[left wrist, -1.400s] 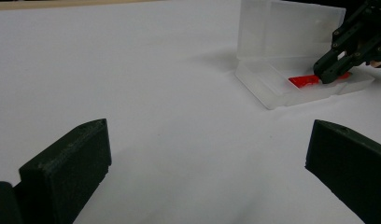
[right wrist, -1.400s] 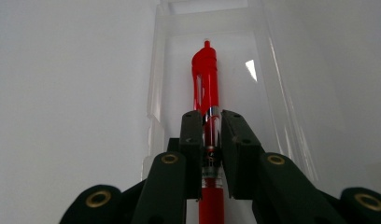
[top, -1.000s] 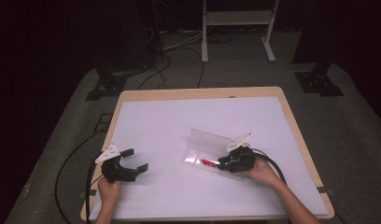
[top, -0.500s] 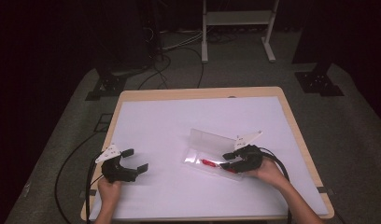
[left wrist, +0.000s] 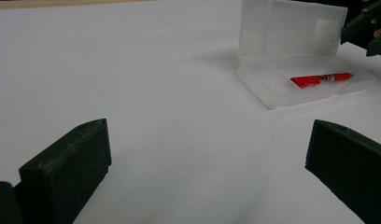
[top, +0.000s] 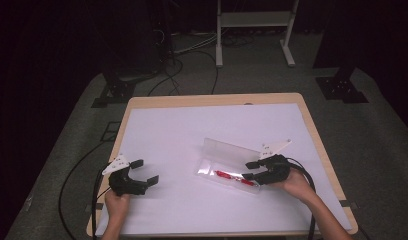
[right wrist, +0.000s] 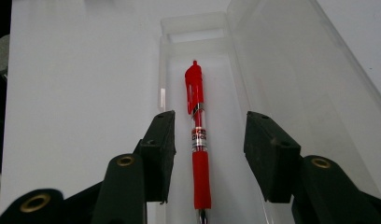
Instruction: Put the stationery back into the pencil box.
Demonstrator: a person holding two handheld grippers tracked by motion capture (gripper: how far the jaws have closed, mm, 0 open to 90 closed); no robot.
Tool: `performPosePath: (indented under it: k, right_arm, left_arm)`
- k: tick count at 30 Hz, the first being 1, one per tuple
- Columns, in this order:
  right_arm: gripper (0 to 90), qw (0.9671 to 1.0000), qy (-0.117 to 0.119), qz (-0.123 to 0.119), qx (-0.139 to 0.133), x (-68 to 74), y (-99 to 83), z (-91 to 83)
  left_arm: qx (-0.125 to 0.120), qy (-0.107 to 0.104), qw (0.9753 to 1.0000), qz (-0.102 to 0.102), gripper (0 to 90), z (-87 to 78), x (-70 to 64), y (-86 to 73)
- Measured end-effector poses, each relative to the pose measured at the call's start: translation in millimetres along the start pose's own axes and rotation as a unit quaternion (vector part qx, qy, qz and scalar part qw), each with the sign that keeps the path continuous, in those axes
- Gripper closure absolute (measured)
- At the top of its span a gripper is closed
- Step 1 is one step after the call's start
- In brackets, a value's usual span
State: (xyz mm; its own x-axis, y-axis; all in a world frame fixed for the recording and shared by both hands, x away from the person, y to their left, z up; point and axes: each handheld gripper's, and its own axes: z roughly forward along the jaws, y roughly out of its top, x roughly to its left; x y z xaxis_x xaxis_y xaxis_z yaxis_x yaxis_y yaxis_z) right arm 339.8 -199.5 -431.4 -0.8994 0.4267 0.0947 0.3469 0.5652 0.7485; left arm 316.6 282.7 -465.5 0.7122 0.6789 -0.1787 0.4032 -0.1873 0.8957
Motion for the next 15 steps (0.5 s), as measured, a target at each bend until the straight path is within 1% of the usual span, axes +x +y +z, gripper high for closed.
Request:
performPosePath:
  k: [3,10,15]
  right_arm:
    - [52.4,1.0,-0.002,-0.002,0.001,-0.2,-1.5,-2.9]
    - [52.2,1.0,-0.005,0.004,0.001,-1.2,-10.7,-12.7]
    - [51.9,1.0,-0.008,0.005,0.001,-2.3,-15.1,-15.9]
  left_arm:
    - [0.0,0.0,1.0,0.001,0.0,0.1,-0.1,0.0]
    - [0.0,0.0,1.0,0.001,0.0,0.2,-0.3,-0.1]
    - [0.0,0.0,1.0,0.001,0.0,0.2,-0.3,-0.1]
